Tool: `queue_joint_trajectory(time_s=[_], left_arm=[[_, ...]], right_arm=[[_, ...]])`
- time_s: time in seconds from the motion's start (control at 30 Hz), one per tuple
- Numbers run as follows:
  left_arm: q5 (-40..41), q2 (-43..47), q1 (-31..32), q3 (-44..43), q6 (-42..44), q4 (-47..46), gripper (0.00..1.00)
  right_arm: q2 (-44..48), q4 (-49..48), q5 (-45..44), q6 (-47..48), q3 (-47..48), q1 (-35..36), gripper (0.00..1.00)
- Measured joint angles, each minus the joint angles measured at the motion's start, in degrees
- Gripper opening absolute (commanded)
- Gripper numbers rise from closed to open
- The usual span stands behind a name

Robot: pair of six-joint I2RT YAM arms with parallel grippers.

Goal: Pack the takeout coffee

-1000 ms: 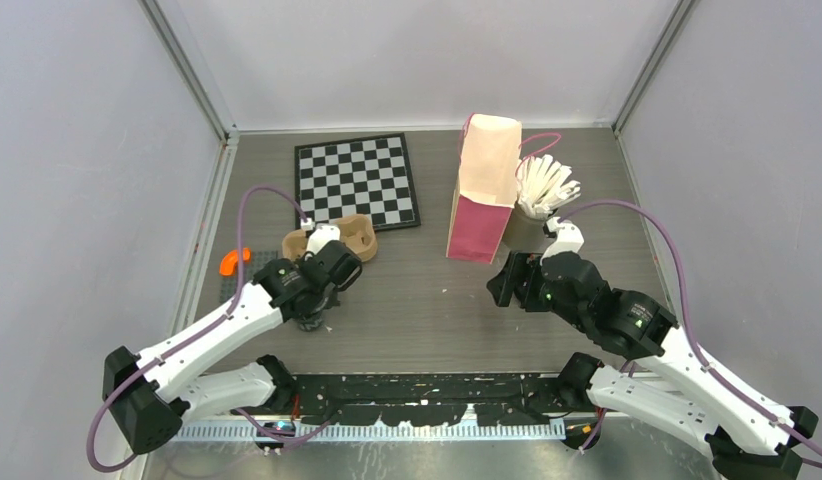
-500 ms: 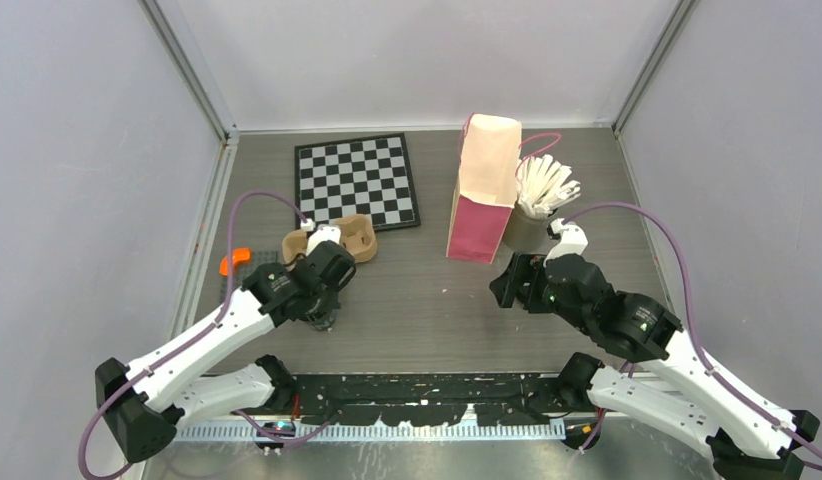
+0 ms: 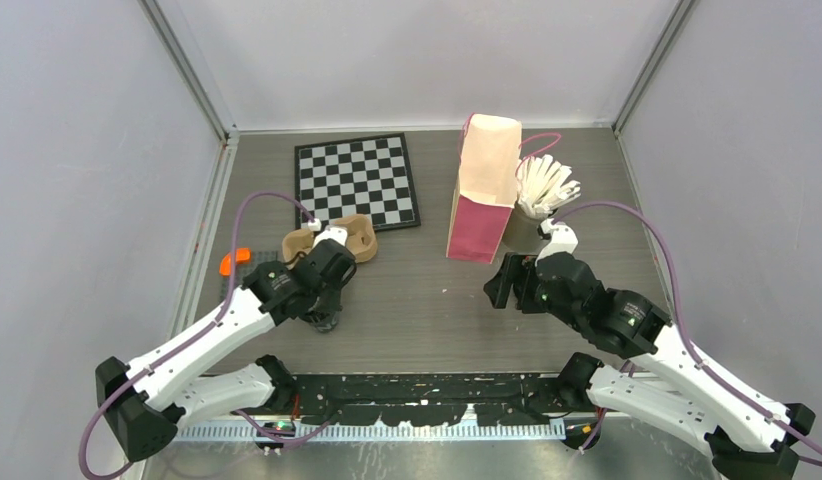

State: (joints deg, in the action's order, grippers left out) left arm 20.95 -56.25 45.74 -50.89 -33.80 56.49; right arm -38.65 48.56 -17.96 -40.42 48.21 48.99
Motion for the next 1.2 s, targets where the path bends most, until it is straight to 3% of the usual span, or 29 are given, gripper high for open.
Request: queue_joint_trajectory(time_s=[0.5,0.87,1.2], left_arm=[[-1.1,1.0,0.0,-2.4,2.8,1.0,0.00],[-2.7,1.0,0.0,-5.7,3.3,1.9,0.00],[-3.2,1.0,0.0,-10.0,5.1,6.4,0.00]], right_arm=[[-8.6,-9.1,4.8,1.2,-1.3,0.0,0.90],[-15.3,-27.9,14.4,-1.9,-8.6,0.4,0.88],[-23.6,-34.3,16.6,-1.8,-8.2,1.9,0.88]])
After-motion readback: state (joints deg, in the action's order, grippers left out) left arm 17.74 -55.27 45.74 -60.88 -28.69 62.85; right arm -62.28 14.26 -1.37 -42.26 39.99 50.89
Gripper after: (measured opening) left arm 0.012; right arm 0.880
